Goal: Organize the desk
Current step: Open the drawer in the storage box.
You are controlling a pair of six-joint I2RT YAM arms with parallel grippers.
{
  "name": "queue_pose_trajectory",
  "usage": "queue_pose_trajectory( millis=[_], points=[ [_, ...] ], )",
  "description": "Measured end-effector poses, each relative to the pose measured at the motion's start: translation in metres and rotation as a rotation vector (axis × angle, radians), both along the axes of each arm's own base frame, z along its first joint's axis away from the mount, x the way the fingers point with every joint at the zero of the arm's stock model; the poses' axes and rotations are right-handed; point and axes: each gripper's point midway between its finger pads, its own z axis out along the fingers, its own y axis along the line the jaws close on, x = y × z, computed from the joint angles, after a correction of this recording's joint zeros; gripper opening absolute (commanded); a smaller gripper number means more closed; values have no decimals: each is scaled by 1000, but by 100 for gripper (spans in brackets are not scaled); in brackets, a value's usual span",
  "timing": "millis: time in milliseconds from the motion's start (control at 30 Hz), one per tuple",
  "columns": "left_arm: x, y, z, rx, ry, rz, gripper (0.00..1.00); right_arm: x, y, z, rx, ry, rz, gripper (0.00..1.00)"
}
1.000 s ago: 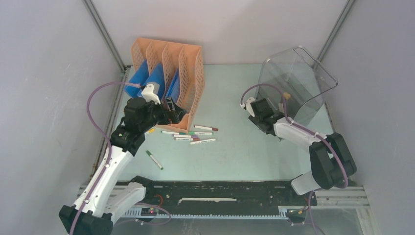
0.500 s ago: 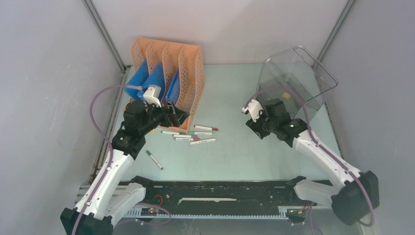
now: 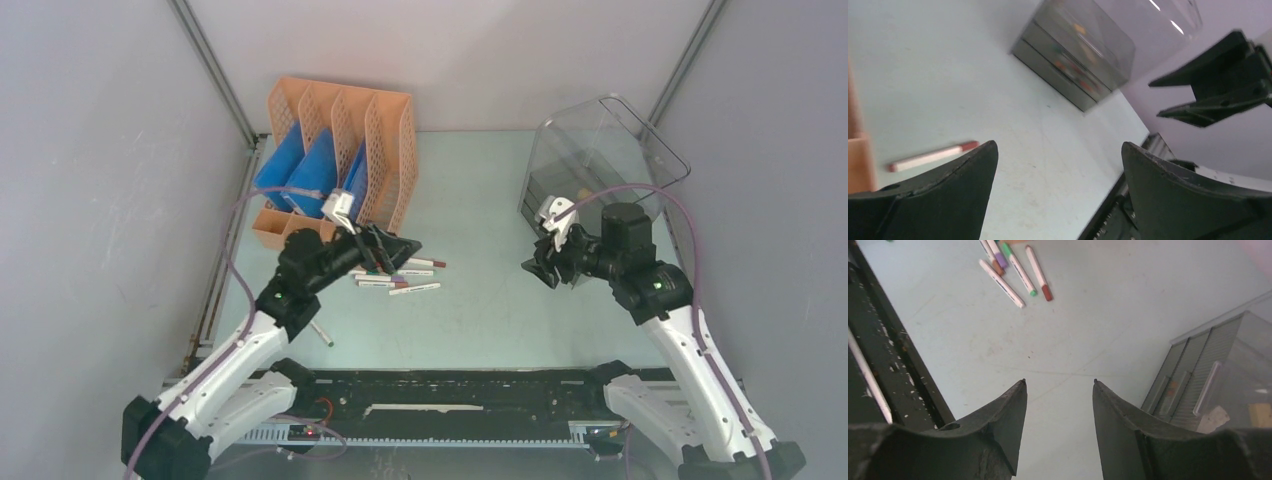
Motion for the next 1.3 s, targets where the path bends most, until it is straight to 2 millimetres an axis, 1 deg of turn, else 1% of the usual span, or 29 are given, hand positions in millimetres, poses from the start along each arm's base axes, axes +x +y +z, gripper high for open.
queue_pose_trajectory(
  millis=[33,133,200,300,467,567,600,667,800,833,933,1067,1200,1300],
  points=[
    [-3,-11,-2,-11,-2,-17,100,-3,1,6,14,-11,13,59],
    [-12,-40,-11,-44,8,-62,100,-10,5,15,39,-22,42,59],
    [-11,-55,-21,-67,27,-51,100,-13,7,18,51,-21,55,59],
    [-4,-70,-39,-90,67,-14,100,-14,9,18,60,-11,56,59],
    [15,-105,-84,-107,174,35,100,-14,8,19,66,-1,32,59],
    [24,-129,-99,-122,217,32,100,-11,5,20,66,-8,-1,59],
    [28,-140,-101,-139,227,30,99,-9,3,21,66,-13,-14,59],
    [33,-155,-103,-163,241,23,99,-6,1,23,66,-20,-38,60],
    [45,-189,-108,-230,275,9,94,-1,-3,24,61,-30,-81,60],
    [48,-199,-111,-249,288,4,93,1,-4,25,59,-34,-94,60],
    [54,-221,-123,-283,330,-7,89,6,-7,27,55,-50,-128,60],
    [60,-243,-138,-322,389,-16,82,13,-11,30,52,-69,-167,60],
    [68,-267,-142,-372,432,-36,75,15,-13,31,48,-79,-184,60],
    [72,-285,-143,-412,455,-67,68,17,-13,32,45,-86,-194,60]
  ],
)
